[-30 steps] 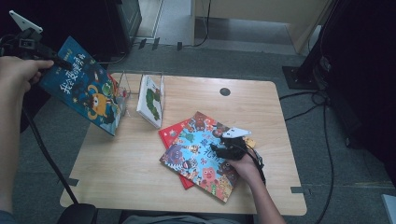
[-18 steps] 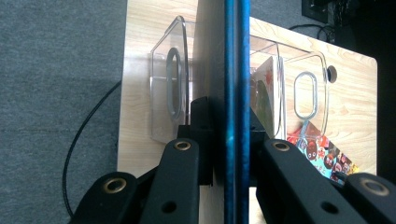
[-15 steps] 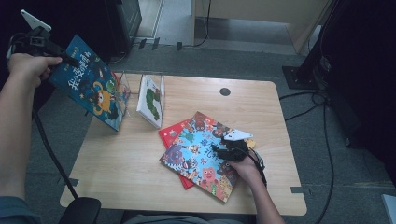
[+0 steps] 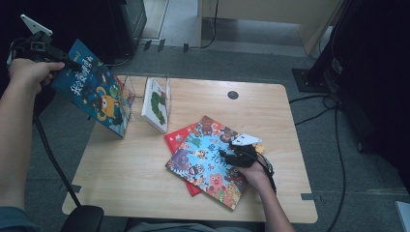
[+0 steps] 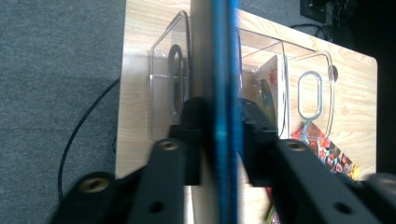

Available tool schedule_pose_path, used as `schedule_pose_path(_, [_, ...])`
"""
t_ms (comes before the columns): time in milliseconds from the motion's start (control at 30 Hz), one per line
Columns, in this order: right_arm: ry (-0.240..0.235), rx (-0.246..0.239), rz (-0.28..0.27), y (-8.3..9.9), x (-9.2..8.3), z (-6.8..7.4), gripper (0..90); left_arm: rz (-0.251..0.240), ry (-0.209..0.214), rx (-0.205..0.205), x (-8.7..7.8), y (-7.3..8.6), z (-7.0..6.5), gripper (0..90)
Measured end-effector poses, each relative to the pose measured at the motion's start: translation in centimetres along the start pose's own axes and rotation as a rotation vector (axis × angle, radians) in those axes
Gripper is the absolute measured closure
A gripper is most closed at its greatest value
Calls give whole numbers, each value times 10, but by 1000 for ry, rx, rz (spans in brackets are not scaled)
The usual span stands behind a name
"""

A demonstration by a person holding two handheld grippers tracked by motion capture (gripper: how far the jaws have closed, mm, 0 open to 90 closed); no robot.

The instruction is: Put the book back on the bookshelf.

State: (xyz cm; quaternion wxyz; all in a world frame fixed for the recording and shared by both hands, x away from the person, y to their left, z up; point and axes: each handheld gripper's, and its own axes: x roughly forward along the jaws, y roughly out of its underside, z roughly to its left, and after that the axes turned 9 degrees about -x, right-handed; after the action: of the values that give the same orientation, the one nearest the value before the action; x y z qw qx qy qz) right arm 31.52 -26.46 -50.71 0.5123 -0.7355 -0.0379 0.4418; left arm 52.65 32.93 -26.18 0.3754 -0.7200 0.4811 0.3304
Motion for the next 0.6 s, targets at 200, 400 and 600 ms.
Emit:
schedule_pose_path(200, [-1,-2,-2,0,0,0,434,-8,7,37,-3,1,-2,580])
schedule_pose_path(400, [-4,5,-2,0,0,-1,434,-13,10,32,-15,4,0,552])
schedule_pose_path(600, [-8,17,0,0,-1,-2,434,-14,20,49,-36,13,-1,536])
